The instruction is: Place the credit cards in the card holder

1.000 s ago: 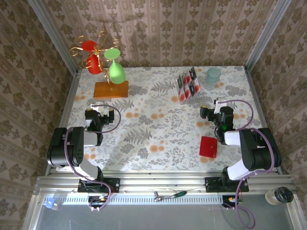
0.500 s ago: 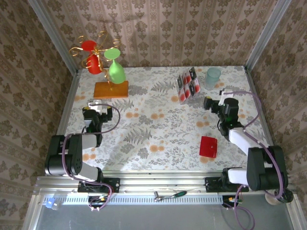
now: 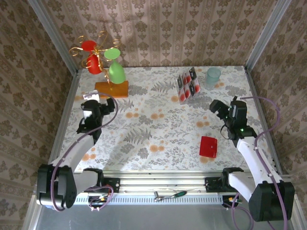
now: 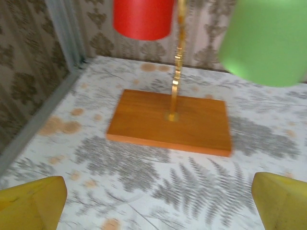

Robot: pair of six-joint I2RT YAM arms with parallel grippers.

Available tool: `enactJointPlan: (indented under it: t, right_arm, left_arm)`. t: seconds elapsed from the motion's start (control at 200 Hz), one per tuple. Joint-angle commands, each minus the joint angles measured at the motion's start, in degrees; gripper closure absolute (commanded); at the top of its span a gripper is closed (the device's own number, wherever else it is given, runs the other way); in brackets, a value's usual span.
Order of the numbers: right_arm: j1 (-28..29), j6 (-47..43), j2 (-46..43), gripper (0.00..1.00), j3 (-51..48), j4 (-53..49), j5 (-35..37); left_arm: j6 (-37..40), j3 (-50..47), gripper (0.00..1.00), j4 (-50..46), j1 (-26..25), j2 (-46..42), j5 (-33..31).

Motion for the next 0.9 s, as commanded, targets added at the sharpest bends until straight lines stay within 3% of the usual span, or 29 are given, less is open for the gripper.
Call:
enactJointPlan:
  t: [0.0,0.135,0.41,0.895]
  right_arm:
    - [1.00,4.89,-3.15,0.03,-0.86,-10.54,-9.49]
    - [2.98,6.38,-4.14,0.13,0.43,-24.08,-8.58]
    - [8.71,12.41,-8.76,0.11,-6.38,-31.15,-2.30]
    - [11.05,14.76,1.39,0.06,-8.31,-25.75,2.35]
  left_arm:
    - [-9.31,0.94,0.00,-13.28,-5.04,-2.25,-1.66]
    - [-8.38,1.31,0.00,-16.03,-15.98,-3.26,-6.92]
    - [-15.62,7.10,0.00,-27.09,-29.50,3.17,-12.12]
    - [-15.68,9.78,0.00,-25.98,-30.57,6.98,-7.20]
